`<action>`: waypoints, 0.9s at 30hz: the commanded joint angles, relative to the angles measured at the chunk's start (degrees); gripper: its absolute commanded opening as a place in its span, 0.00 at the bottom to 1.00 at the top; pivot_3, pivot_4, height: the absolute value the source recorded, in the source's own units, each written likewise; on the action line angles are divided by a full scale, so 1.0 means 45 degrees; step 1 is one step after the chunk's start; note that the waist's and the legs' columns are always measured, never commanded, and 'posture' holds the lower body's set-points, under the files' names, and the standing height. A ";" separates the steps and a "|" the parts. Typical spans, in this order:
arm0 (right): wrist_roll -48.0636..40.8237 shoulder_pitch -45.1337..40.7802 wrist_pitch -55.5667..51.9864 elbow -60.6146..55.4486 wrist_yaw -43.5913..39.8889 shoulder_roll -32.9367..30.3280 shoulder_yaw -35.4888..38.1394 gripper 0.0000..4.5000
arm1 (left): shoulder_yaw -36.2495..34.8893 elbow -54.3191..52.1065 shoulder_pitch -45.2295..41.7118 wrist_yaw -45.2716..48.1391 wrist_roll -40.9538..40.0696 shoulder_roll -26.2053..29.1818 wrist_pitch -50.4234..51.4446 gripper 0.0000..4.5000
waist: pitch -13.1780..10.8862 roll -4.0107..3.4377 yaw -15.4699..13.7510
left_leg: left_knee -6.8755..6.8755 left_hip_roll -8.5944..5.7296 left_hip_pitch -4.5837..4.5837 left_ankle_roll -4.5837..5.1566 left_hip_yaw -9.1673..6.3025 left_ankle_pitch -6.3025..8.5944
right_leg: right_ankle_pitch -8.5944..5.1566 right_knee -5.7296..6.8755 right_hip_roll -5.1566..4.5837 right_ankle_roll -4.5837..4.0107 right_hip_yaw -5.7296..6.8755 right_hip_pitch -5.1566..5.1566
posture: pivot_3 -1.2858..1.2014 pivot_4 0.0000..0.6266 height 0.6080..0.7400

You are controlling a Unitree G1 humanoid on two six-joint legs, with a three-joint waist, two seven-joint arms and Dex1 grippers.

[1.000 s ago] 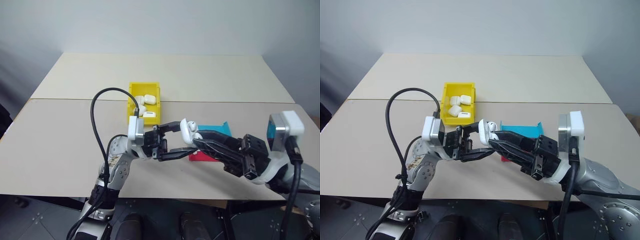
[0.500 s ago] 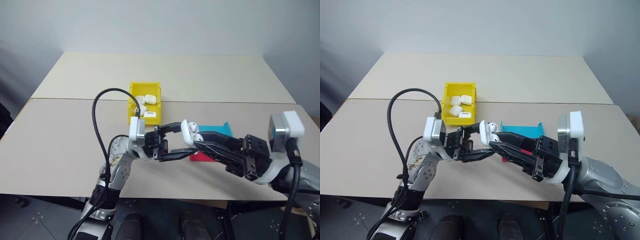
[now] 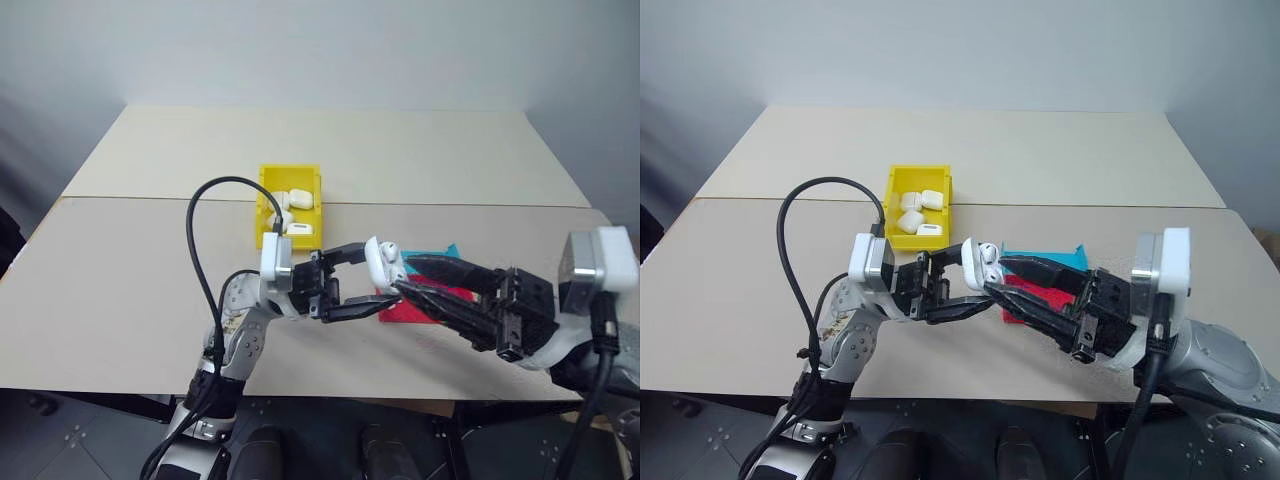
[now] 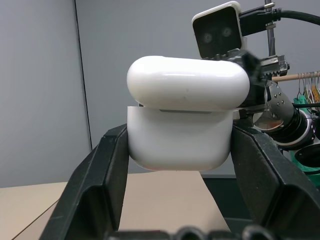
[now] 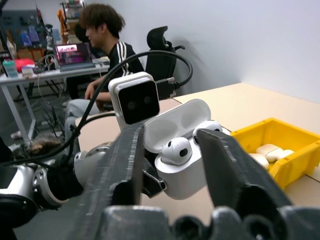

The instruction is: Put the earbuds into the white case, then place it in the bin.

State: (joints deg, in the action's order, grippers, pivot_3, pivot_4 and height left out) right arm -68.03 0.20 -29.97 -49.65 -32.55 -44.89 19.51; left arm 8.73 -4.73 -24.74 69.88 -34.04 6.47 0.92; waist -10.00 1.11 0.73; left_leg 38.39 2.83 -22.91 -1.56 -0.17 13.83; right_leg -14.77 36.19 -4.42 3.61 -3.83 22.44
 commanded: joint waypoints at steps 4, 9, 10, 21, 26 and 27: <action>-0.0207 0.0117 0.0450 -0.0167 -0.0537 -0.0267 0.0909 0.69 | -0.0097 0.0078 -0.0211 -0.0063 0.0067 -0.0033 -0.0538 0.62 | 0.0000 0.0000 -0.0003 | 0.0000 0.0000 -0.0002 0.0000 0.0000 0.0000 | 0.0000 -0.0004 0.0000 0.0000 0.0000 -0.0001 | 0.52 0.24 1.00; -0.2280 -0.1133 -0.0210 0.0296 -0.0235 -0.1745 0.1523 0.69 | 0.0088 0.0491 -0.0343 -0.0242 0.0620 -0.0020 -0.0840 0.62 | -0.0001 0.0001 0.0030 | 0.0002 -0.0003 0.0009 0.0001 0.0002 0.0000 | 0.0003 -0.0009 0.0000 0.0002 -0.0003 -0.0018 | 0.52 0.24 1.00; -0.2685 -0.1484 -0.0316 0.0403 -0.0058 -0.2050 0.1475 0.69 | 0.0128 0.0608 -0.0432 -0.0353 0.0795 -0.0046 -0.0887 0.62 | -0.0001 0.0001 0.0029 | 0.0002 -0.0002 0.0012 0.0001 -0.0001 0.0001 | 0.0003 -0.0007 0.0001 0.0001 -0.0003 -0.0021 | 0.52 0.24 1.00; -0.2861 -0.5113 -0.1781 0.1635 0.0522 -0.3736 -0.0978 0.10 | 0.0340 0.2608 -0.1886 -0.0494 0.1740 -0.0744 -0.1858 0.62 | -0.0003 0.0023 -0.0027 | 0.0007 -0.0010 -0.0018 0.0012 -0.0011 0.0007 | 0.0007 -0.0033 -0.0003 0.0006 0.0003 -0.0014 | 0.52 0.24 1.00; -0.0869 -0.6628 -0.2442 0.1370 0.0639 -0.3825 -0.2710 0.01 | 0.0380 0.2920 -0.2112 -0.0556 0.1950 -0.0941 -0.2130 0.62 | -0.0002 0.0020 0.0003 | 0.0006 -0.0005 -0.0023 0.0016 -0.0012 0.0008 | 0.0007 -0.0028 0.0001 0.0006 0.0003 0.0002 | 0.52 0.24 1.00; -0.0545 -0.6839 -0.2520 0.1199 0.0619 -0.3850 -0.2914 0.01 | 0.0406 0.2975 -0.2125 -0.0600 0.2040 -0.0977 -0.2207 0.62 | -0.0002 0.0021 -0.0001 | 0.0006 -0.0006 -0.0026 0.0016 -0.0012 0.0008 | 0.0007 -0.0027 -0.0001 0.0006 0.0003 0.0006 | 0.52 0.24 1.00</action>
State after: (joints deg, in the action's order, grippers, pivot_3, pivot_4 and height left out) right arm -72.90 -28.96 -40.84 -42.52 -29.74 -61.63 6.80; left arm 10.22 8.99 -33.24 67.77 -25.46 2.57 -7.52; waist -10.02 1.20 0.73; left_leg 38.42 2.80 -23.06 -1.48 -0.22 13.87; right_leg -14.74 36.07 -4.42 3.63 -3.81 22.49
